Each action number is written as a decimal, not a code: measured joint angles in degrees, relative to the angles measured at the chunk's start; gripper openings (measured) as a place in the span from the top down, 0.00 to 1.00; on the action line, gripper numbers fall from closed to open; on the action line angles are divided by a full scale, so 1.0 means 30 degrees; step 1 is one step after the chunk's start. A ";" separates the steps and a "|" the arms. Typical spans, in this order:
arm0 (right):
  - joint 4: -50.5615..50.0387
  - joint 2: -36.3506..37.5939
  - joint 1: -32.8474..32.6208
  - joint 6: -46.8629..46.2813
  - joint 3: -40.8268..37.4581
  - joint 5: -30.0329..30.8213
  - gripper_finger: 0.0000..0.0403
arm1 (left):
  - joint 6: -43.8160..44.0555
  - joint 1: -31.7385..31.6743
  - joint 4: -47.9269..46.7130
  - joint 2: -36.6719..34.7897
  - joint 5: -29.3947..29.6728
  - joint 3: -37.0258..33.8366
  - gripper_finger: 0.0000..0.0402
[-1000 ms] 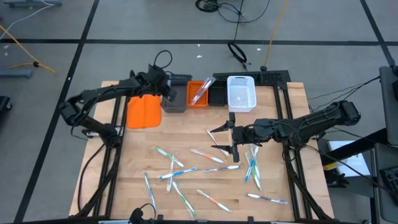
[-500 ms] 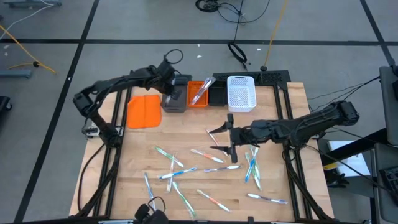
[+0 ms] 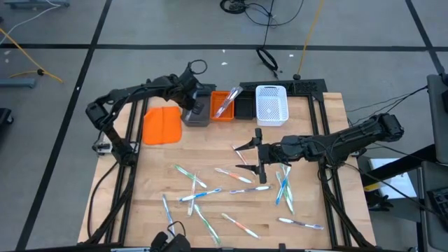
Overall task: Pick & Place Toothbrushes
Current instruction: Put the blue toothbrush into the gray bin, then put the green toothbrush into the white bin
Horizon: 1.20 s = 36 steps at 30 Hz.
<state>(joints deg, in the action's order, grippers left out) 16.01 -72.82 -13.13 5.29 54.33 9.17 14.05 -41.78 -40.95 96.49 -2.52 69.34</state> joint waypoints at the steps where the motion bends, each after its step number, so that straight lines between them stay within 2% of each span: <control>1: -0.0001 0.0000 0.0000 -0.0021 0.0000 0.0000 0.37 | 0.0004 0.0000 -0.0014 0.0000 0.0004 0.0000 0.93; 13: 0.0000 0.0000 0.0000 -0.0040 0.0000 0.0000 0.37 | -0.0112 0.0117 0.0012 0.0000 0.0022 0.0002 0.90; 27: -0.0004 0.0000 0.0000 -0.0041 0.0000 0.0000 0.37 | -0.0635 0.0146 0.0484 -0.0007 0.1443 0.0007 0.53; 31: -0.0007 0.0000 0.0000 -0.0043 0.0000 0.0000 0.37 | -0.0805 0.0204 0.0341 -0.0015 0.0948 0.0007 0.49; 36: -0.0015 0.0007 0.0000 -0.0048 0.0000 0.0000 0.37 | -0.1741 0.0387 -0.0071 -0.0501 0.0036 0.0007 0.49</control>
<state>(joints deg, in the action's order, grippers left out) 15.97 -72.79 -13.13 5.15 54.33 9.17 8.83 -40.62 -41.16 94.99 -2.42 69.36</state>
